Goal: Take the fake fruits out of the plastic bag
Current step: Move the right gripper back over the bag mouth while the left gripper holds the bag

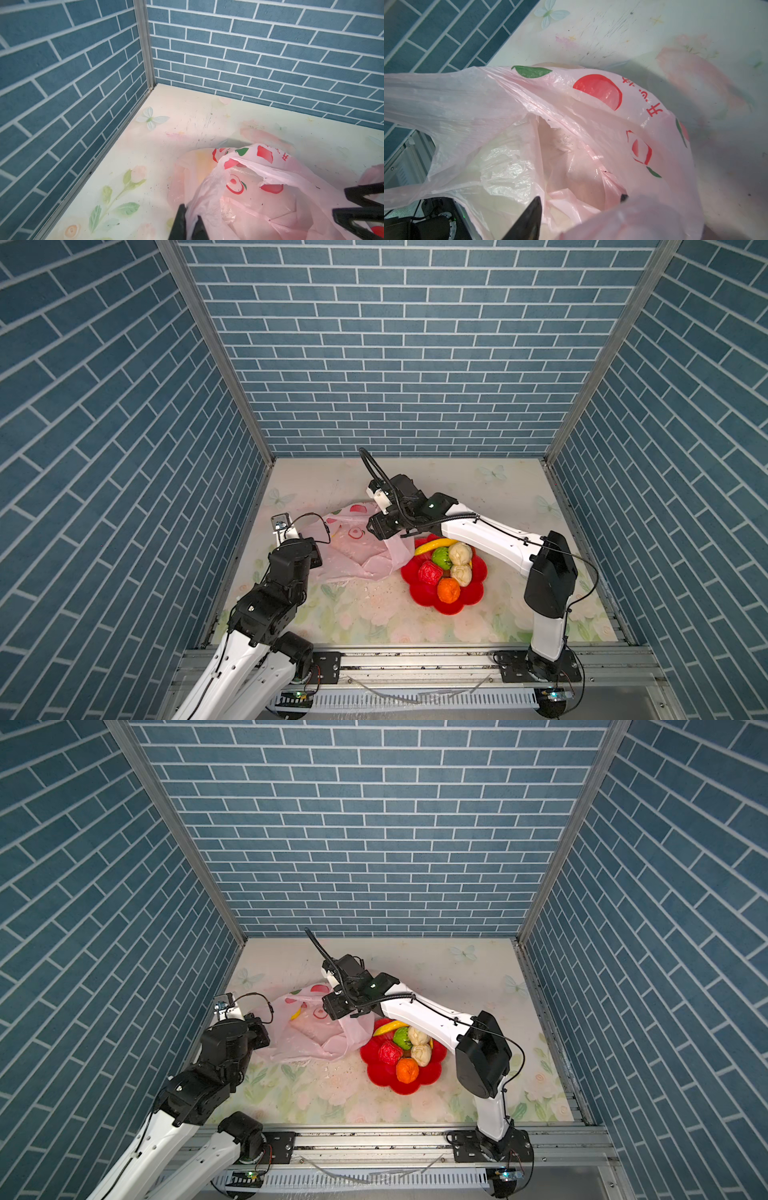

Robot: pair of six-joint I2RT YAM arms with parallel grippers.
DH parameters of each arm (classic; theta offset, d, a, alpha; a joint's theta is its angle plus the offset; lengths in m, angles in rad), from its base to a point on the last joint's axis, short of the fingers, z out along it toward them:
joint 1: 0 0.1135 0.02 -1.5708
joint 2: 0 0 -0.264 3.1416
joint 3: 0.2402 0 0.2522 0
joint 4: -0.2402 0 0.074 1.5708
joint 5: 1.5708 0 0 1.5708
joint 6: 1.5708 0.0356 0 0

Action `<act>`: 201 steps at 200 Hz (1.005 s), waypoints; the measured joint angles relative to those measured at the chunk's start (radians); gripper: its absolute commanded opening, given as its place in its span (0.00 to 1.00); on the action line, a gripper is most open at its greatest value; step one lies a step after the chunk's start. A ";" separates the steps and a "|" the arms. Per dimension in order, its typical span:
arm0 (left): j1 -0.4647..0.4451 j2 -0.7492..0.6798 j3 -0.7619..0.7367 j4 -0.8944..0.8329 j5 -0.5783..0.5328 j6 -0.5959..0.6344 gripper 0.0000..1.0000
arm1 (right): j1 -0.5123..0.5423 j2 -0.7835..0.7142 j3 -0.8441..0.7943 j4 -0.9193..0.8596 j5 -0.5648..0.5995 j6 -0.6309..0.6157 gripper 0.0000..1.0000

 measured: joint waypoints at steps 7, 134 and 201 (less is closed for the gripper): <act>0.000 0.002 0.000 0.007 0.003 0.004 0.08 | 0.000 -0.019 -0.003 -0.004 0.013 -0.004 0.63; 0.000 -0.040 0.002 0.041 0.024 0.019 0.08 | -0.016 -0.289 -0.184 -0.174 0.148 0.060 0.68; 0.000 -0.042 0.002 0.046 0.028 0.021 0.08 | -0.016 -0.483 -0.193 -0.239 0.316 0.039 0.65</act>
